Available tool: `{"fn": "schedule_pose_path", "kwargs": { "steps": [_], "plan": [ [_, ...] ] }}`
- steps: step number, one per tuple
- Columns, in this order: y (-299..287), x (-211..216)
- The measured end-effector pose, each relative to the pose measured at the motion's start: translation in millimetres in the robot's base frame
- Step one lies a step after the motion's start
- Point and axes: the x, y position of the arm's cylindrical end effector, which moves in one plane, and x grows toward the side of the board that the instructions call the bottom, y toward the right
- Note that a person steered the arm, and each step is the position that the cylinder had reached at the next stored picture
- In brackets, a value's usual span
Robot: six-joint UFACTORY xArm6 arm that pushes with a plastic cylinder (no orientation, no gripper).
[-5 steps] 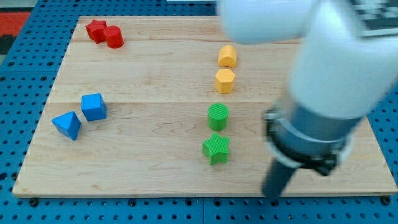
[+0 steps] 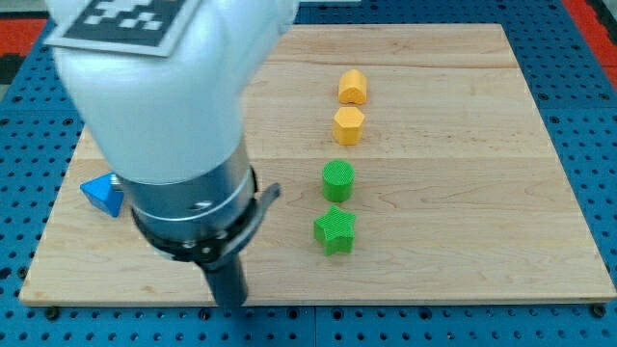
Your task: Point your arm at the blue triangle
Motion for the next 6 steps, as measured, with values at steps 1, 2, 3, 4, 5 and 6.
{"fn": "schedule_pose_path", "kwargs": {
  "steps": [1, 2, 3, 4, 5, 6],
  "plan": [
    [-58, 0],
    [-114, -5],
    [-152, -35],
    [-155, -64],
    [-150, -94],
    [-146, -129]
  ]
}}
